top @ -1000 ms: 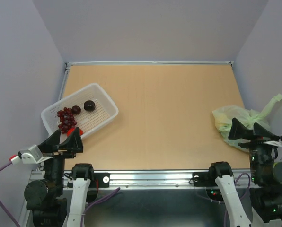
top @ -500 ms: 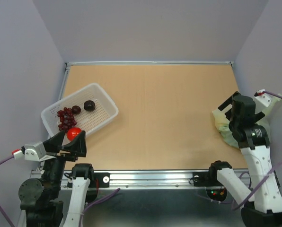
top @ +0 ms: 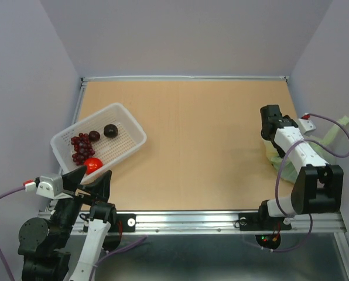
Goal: Untie the knot of the plastic bag and take out the fruit
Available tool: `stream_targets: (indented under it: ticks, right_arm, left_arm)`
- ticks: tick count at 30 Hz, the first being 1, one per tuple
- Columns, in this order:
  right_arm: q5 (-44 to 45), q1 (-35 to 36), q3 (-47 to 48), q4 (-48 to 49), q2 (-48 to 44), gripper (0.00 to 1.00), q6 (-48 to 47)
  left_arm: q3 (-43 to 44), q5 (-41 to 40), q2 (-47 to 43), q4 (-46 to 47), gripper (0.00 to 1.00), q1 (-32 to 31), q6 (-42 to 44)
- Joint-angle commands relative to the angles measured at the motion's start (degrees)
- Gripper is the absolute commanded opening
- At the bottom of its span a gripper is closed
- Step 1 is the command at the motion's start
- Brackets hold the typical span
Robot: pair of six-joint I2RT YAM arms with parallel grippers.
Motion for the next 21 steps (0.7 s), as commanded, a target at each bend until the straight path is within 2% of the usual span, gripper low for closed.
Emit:
stream_targets:
  ticks: [1, 6, 8, 9, 12, 13, 14, 15, 19, 21]
  right_arm:
    - [5.97, -1.76, 0.98, -0.84, 3.63, 1.00, 11.12]
    - [7.11, -5.53, 0.89, -0.84, 8.99, 1.00, 13.32]
    - [7.56, -5.80, 0.71, -0.40, 9.96, 0.92, 12.98]
    - [7.73, -5.89, 0.45, 0.04, 11.09, 0.78, 11.67]
    - [7.21, -5.89, 0.62, 2.23, 12.86, 0.46, 8.42]
    - [6.51, -5.89, 1.15, 3.89, 13.91, 0.27, 4.57]
    - [4.24, -5.89, 1.68, 4.69, 14.27, 0.18, 2.27]
    - [2.74, -5.80, 2.46, 5.57, 14.44, 0.01, -2.45]
    - [-3.06, -3.00, 1.07, 16.26, 10.42, 0.01, -16.79]
    - [-11.02, -0.72, 0.54, 19.63, 8.30, 0.01, -21.72]
  left_arm:
    - [0.55, 0.59, 0.31, 1.59, 0.99, -2.82, 2.07]
    - [-1.65, 0.15, 0.39, 2.39, 0.99, -5.99, 1.10]
    - [-2.01, -0.02, 1.18, 3.26, 0.99, -6.08, 1.01]
    - [-2.36, -0.20, 1.79, 4.48, 0.99, -6.16, 0.49]
    - [-3.49, -1.51, 2.67, 7.12, 0.98, -6.08, -1.70]
    - [-4.02, -1.87, 2.94, 9.31, 0.98, -6.08, -3.54]
    - [-4.64, -2.31, 3.20, 10.55, 0.95, -6.08, -4.69]
    - [-5.69, -3.35, 3.20, 11.61, 0.93, -6.08, -5.57]
    - [-7.46, -3.80, 5.57, 15.83, 0.86, -6.08, -9.17]
    - [-8.16, -3.45, 6.80, 16.10, 0.84, -6.07, -11.19]
